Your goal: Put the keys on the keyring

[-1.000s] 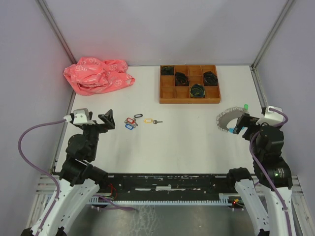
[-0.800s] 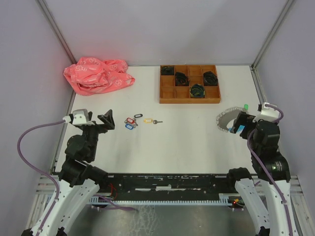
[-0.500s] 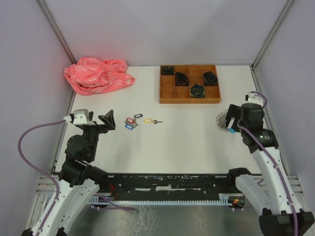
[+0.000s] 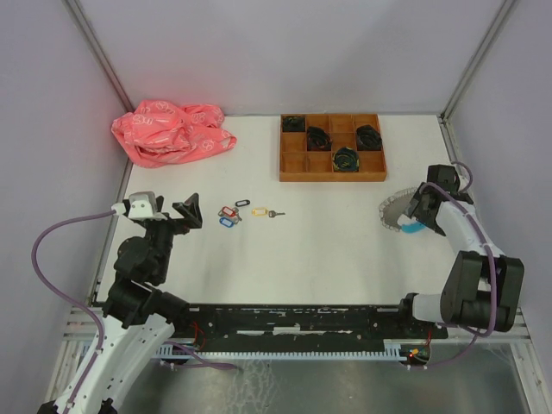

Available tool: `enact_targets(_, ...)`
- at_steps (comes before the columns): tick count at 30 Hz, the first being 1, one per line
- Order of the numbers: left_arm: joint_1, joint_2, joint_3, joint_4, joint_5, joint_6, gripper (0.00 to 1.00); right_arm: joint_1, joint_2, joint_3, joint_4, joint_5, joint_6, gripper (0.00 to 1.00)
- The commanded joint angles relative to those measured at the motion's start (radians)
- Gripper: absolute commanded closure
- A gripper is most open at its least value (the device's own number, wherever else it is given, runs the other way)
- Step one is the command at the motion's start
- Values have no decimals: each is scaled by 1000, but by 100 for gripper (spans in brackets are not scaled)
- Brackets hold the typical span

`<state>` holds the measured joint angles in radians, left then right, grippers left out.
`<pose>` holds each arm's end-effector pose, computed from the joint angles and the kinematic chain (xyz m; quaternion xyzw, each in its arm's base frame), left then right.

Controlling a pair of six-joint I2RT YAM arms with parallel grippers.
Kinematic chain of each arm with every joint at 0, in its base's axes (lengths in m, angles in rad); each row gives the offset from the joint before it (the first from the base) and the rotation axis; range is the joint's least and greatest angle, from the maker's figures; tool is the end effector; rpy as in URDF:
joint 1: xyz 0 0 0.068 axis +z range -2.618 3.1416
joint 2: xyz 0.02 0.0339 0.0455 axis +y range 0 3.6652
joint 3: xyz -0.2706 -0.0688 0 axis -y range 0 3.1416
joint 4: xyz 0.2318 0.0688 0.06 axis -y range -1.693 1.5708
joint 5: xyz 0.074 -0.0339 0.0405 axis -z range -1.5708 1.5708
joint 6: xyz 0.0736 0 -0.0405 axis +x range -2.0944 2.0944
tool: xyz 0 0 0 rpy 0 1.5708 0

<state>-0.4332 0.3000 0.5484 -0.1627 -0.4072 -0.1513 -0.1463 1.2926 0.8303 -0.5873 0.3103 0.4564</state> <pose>0.1143 -0.0208 0.3207 -0.0545 0.6766 -0.0770 0.7303 0.2457 -0.0589 0.1991 0.3214 0.8998 -0.1082 0.2746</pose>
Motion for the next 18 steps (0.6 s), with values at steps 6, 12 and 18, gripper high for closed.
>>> enact_targets(6, 6, 12, 18, 24, 8, 35, 1, -104, 242, 125, 90, -152, 65, 25)
enact_targets(12, 6, 21, 16, 28, 11, 36, 1, -131, 373, 186, 87, -172, 82, 39)
enact_targets(18, 5, 30, 16, 28, 20, 38, 1, -136, 443, 205, 75, -156, 90, 47)
